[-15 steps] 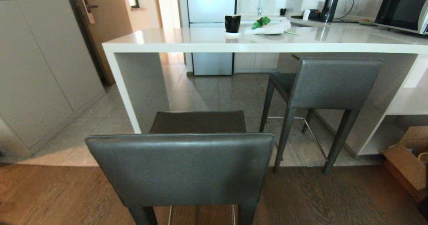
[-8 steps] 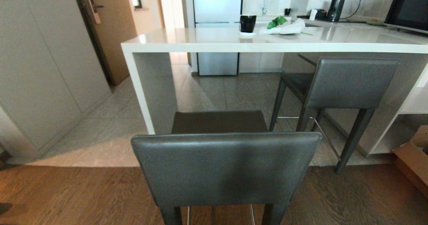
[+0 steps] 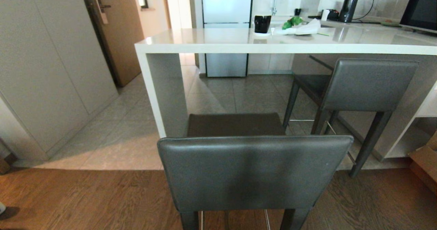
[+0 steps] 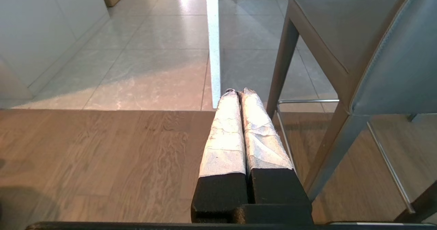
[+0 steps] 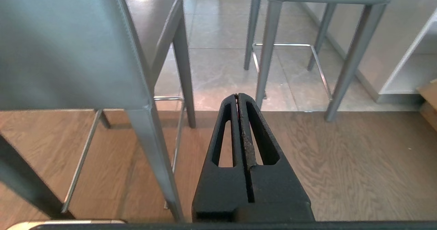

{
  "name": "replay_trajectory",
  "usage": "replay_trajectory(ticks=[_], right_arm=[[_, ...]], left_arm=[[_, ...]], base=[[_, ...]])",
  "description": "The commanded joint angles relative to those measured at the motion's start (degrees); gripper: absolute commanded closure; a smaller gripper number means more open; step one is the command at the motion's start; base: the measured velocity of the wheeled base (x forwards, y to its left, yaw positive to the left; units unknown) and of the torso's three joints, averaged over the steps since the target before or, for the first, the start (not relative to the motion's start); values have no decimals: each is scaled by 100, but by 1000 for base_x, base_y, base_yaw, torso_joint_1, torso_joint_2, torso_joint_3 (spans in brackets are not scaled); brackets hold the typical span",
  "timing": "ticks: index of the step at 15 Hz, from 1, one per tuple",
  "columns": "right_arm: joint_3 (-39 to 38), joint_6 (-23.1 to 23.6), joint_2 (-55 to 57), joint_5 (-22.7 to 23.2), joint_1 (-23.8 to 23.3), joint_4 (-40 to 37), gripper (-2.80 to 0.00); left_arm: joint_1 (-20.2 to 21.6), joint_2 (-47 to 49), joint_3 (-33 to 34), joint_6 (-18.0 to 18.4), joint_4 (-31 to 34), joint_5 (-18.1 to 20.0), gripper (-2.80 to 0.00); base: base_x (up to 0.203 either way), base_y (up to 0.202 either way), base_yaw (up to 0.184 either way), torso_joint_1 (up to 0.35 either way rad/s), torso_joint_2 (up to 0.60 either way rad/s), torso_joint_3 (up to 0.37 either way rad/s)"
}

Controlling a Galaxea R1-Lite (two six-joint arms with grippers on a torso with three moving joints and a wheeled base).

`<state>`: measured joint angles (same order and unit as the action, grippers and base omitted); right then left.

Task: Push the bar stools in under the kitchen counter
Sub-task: Push the gray chair back under the dining table

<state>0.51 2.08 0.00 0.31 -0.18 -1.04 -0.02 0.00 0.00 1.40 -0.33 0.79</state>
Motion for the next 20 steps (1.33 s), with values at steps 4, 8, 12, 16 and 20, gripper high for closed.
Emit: replay_trajectory(ticks=[4,8,12,16,20], right_arm=[[2,3,9,4,1,-2,0],[2,-14,9,4,1,-2,0],[-7,12,9,13,1,-2,0],[-24,3,9,13,1,59,0],[-34,-58,9,-5,1,121,0]], left_arm=[[2,9,9,0,-11,-9,0],[2,9,9,-17,-11,-35,0],[2,9,9,-26,-11,-35,0],[2,9,9,-26,-2,-44,0],[2,9,9,-17,-11,-44,0]], base=[[0,0,0,0,0,0],[0,0,0,0,0,0],[0,0,0,0,0,0],[0,0,0,0,0,0],[0,0,0,0,0,0]])
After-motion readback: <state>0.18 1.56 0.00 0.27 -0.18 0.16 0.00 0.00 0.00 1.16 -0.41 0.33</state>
